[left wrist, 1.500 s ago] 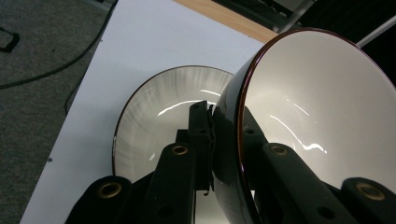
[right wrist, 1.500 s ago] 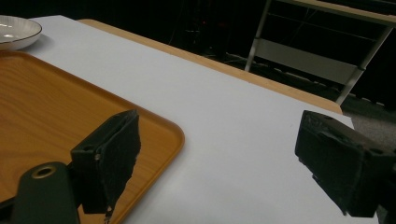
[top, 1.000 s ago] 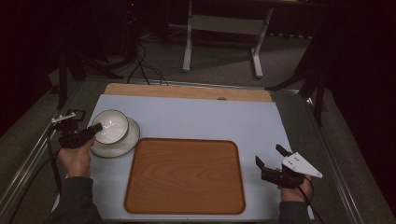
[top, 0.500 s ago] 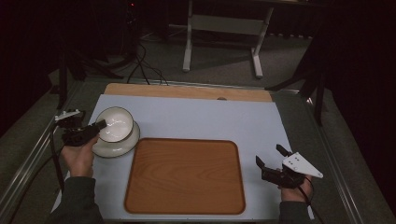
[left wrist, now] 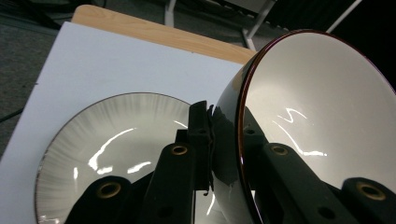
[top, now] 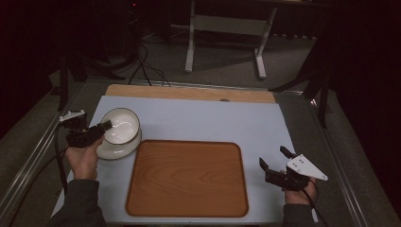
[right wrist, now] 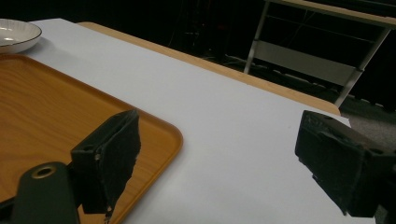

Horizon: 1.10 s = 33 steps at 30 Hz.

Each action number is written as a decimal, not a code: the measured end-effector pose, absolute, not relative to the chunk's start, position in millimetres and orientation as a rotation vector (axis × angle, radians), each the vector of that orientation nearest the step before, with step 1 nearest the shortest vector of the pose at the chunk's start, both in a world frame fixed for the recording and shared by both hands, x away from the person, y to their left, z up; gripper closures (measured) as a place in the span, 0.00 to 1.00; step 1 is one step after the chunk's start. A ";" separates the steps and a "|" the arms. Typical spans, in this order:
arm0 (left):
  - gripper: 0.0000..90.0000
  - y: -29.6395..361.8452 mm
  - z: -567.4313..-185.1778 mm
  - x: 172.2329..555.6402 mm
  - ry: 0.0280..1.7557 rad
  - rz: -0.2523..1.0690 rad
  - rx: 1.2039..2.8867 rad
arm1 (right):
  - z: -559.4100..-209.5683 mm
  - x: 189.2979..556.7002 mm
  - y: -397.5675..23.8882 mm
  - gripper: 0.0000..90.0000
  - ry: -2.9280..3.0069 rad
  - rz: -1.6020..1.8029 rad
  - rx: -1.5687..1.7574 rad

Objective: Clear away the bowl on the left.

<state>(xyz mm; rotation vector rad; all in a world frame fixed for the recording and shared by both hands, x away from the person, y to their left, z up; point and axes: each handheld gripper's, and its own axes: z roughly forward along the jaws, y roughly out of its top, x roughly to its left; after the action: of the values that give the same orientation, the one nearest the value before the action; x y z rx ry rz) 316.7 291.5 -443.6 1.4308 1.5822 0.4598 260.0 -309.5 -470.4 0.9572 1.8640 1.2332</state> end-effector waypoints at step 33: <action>0.91 256.1 -441.9 321.4 1.510 0.441 1.557 | -469.4 259.2 -310.1 0.15 1.862 1.241 0.948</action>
<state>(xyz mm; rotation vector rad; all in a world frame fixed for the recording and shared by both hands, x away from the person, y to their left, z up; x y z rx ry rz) 321.4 256.1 -441.9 1.5573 1.5101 0.4411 259.2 -310.1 -469.4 0.9484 1.8618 1.2413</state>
